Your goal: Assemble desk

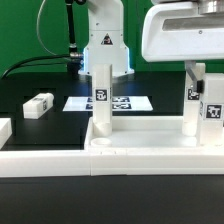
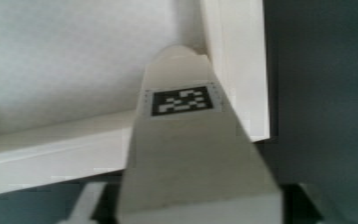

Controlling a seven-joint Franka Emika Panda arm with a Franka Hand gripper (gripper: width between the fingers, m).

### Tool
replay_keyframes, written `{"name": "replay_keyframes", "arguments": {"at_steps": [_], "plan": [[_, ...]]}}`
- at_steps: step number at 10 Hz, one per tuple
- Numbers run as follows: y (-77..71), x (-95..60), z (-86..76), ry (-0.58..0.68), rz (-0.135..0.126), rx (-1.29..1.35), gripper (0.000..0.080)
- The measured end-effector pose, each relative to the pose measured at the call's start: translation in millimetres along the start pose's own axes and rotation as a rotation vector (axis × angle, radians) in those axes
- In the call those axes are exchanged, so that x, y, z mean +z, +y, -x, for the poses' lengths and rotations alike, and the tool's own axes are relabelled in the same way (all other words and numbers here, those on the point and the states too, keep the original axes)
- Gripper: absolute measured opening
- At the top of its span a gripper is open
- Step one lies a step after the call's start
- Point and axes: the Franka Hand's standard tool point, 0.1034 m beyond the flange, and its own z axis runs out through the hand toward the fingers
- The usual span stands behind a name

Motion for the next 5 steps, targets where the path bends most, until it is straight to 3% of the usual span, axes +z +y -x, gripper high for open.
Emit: {"name": "replay_keyframes", "arguments": {"at_steps": [5], "plan": [[6.7,-0.3,-2.0,-0.005,0.005,0.376,0.0289]]}}
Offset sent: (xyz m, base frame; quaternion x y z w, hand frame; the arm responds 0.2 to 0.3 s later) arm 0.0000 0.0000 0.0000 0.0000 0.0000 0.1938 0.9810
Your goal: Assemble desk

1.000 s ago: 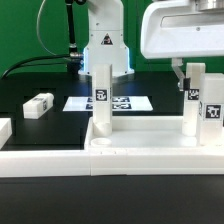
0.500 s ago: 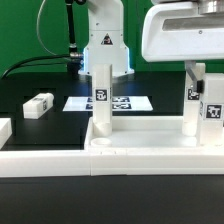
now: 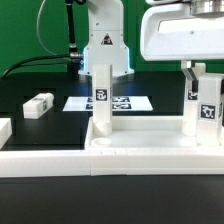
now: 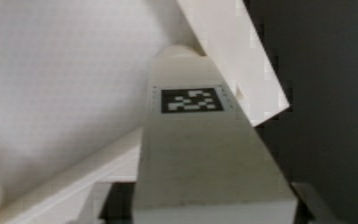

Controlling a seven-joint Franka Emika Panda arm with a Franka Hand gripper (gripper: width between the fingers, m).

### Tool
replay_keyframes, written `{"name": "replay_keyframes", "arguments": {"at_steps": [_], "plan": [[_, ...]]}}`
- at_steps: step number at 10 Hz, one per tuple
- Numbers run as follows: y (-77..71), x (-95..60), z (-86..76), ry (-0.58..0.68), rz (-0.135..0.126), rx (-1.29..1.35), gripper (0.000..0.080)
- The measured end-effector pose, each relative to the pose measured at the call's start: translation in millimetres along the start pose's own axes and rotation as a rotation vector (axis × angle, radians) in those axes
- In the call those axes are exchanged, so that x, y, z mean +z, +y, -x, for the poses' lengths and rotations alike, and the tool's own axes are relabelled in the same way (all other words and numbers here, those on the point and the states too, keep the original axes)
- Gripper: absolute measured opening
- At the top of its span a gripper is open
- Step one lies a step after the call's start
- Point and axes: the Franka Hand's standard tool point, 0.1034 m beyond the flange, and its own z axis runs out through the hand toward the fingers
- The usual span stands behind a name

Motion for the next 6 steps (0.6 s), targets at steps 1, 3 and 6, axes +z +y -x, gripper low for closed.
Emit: {"name": "replay_keyframes", "arguments": {"at_steps": [1,3,6], "plan": [[4.3,-0.2,-2.6,-0.018,-0.001,0.155,0.0289],[1.4,-1.1,5.8,-0.053,0.029,0.425,0.0291],[-0.2,-0.2,8.1,-0.099,0.01,0.874,0.0291]]}}
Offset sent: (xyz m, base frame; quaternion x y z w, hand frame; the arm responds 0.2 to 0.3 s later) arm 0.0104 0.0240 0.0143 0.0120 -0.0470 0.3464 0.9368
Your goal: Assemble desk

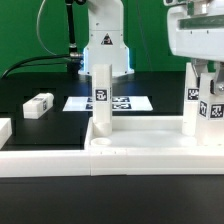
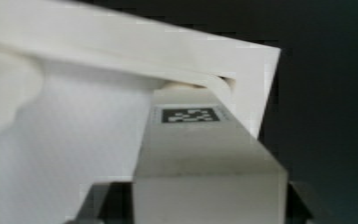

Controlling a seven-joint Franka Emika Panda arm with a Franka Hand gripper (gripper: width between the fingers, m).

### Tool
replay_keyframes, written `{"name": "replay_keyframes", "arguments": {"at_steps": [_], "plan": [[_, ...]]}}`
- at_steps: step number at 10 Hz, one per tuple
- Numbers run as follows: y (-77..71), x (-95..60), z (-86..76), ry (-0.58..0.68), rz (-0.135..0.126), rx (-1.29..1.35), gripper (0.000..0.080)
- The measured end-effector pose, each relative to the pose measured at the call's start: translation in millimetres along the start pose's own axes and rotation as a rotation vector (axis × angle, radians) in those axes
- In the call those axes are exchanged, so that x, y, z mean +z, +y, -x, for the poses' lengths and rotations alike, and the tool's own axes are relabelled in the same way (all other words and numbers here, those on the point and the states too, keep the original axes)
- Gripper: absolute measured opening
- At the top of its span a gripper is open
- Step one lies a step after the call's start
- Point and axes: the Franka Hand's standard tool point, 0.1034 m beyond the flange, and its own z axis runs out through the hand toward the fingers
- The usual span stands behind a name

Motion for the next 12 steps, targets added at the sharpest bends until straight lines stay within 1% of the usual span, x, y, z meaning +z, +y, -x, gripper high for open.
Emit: {"name": "replay_keyframes", "arguments": {"at_steps": [2,5,6,7,8,9,10,11,12], "plan": [[0.9,0.6,-2.3,-0.032,-0.028,0.208,0.0291],[0.6,0.3,-4.7,-0.031,-0.026,0.334,0.0291],[0.7,0.2,-5.7,-0.03,-0.027,0.337,0.0291],[0.6,0.9,-5.9,-0.029,-0.028,0.333,0.0394],[0.8,1.4,-6.1,-0.028,-0.027,0.333,0.0394],[0.9,1.7,-6.2,-0.028,-0.027,0.333,0.053],[1.0,1.9,-6.2,-0.028,-0.027,0.333,0.0627],[-0.9,-0.9,-7.1,-0.029,-0.033,0.318,0.0643],[-5.2,-17.7,-9.6,-0.041,-0.057,0.287,0.0643]]}}
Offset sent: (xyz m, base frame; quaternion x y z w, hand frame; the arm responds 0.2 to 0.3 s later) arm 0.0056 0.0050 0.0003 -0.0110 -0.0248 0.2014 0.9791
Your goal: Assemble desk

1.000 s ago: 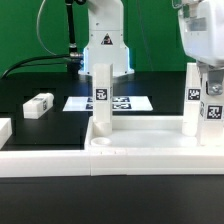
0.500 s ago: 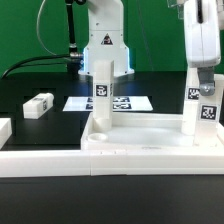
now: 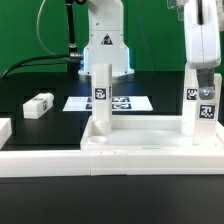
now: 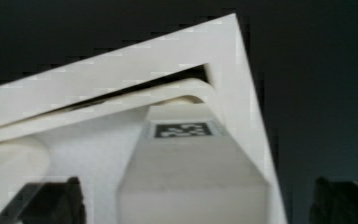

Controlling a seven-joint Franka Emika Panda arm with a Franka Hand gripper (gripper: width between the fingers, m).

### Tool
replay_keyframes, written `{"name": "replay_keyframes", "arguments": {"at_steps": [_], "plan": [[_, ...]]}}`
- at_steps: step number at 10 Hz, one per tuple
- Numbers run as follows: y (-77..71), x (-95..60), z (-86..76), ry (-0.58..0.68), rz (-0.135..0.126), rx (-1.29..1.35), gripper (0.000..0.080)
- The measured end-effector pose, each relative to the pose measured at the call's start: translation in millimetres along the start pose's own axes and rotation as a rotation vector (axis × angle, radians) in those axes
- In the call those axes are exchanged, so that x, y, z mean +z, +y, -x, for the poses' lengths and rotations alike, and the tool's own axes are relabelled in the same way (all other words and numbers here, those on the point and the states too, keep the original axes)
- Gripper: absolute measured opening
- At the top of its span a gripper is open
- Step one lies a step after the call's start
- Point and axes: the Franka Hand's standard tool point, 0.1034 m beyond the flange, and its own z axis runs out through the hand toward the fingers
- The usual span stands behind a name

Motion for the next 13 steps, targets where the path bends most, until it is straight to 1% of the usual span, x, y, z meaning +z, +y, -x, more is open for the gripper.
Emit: {"name": "replay_keyframes", "arguments": {"at_steps": [1,2,3,9,10,12,13], "plan": [[-4.8,-19.5,-8.0,-0.018,-0.037,-0.024,0.0648],[-8.5,-30.4,-18.3,-0.025,-0.049,-0.032,0.0648],[-12.4,-33.6,-22.9,-0.025,-0.055,-0.028,0.0649],[-10.4,-30.1,-22.6,-0.021,-0.05,-0.037,0.0649],[-12.5,-33.0,-36.5,-0.008,-0.07,-0.147,0.0649],[-9.2,-44.7,-67.1,-0.002,-0.077,-0.241,0.0649],[-8.2,-50.2,-84.8,0.008,-0.078,-0.392,0.0649]]}}
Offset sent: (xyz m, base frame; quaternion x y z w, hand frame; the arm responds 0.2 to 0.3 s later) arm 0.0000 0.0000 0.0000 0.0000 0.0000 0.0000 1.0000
